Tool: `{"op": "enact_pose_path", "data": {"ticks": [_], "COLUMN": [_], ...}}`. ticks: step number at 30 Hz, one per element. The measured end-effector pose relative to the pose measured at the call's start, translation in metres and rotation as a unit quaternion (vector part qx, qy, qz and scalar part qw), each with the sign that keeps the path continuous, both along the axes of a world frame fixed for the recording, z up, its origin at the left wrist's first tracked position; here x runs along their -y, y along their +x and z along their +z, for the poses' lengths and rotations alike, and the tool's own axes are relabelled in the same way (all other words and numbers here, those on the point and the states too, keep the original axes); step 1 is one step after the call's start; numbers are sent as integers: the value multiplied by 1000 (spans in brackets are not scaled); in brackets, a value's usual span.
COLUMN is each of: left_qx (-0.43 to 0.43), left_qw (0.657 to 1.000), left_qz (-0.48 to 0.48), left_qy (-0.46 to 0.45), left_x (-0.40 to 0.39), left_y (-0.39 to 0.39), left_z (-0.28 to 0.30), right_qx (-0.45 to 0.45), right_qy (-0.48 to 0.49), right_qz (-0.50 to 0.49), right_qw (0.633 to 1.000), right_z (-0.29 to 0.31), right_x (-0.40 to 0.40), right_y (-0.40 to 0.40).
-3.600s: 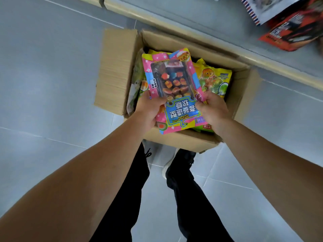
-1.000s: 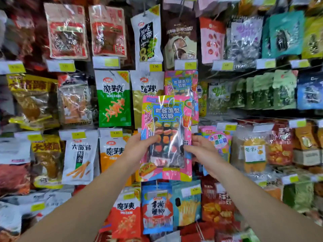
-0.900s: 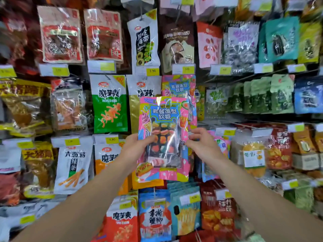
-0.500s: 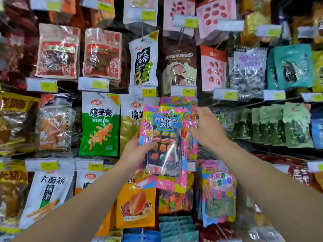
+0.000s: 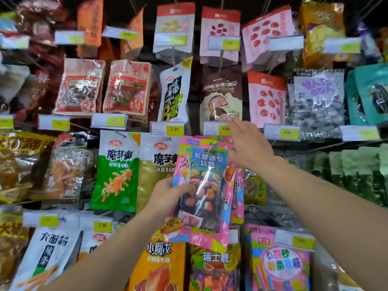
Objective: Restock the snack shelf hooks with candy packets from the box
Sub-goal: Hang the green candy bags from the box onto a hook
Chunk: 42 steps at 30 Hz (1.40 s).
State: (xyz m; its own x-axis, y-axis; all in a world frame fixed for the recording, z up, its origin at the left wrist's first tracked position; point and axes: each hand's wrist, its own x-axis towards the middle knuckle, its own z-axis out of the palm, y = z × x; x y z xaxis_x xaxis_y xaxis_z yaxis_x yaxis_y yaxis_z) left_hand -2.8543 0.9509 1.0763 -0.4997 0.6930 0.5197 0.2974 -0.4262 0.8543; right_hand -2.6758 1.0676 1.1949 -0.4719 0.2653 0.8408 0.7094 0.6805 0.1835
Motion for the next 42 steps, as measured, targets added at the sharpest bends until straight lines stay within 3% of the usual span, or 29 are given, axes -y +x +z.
{"op": "enact_pose_path", "data": {"ticks": [15,23,42], "left_qx": [8,15,12], "left_qw": [1000,999,997], "left_qz": [23,20,43], "left_qy": [3,-27,-67], "left_x": [-21,-23,-36], "left_y": [30,46,36], "left_z": [25,50,47], "right_qx": [-60,-46,-48], "right_qy": [18,46,21], "right_qz": [80,50,39], "right_qw": [995,997,998], "right_z": [23,23,22], "right_x": [-33,-31,-25], "right_y": [0,5,2]}}
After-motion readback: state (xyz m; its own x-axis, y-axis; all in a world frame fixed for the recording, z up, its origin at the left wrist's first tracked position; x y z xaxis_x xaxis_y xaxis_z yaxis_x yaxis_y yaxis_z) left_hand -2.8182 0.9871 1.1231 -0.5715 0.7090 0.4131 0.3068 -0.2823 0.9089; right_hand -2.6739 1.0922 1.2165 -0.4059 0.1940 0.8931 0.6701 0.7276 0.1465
